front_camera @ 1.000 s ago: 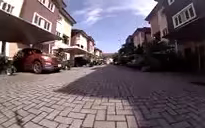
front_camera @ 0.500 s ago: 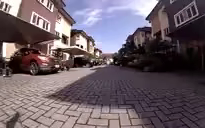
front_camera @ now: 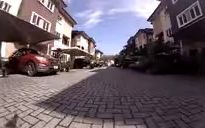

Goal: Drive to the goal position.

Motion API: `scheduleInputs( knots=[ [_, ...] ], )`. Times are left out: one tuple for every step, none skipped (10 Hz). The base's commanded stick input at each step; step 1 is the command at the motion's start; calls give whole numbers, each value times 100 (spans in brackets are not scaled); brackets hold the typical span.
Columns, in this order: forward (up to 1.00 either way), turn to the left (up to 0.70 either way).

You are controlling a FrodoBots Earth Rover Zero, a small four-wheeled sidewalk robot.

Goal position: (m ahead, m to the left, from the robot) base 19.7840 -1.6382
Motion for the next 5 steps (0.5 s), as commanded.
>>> scheduleInputs(
  knots=[
    [69,3],
    [69,3],
    [69,3],
    [69,3],
    [69,3]
  ],
)
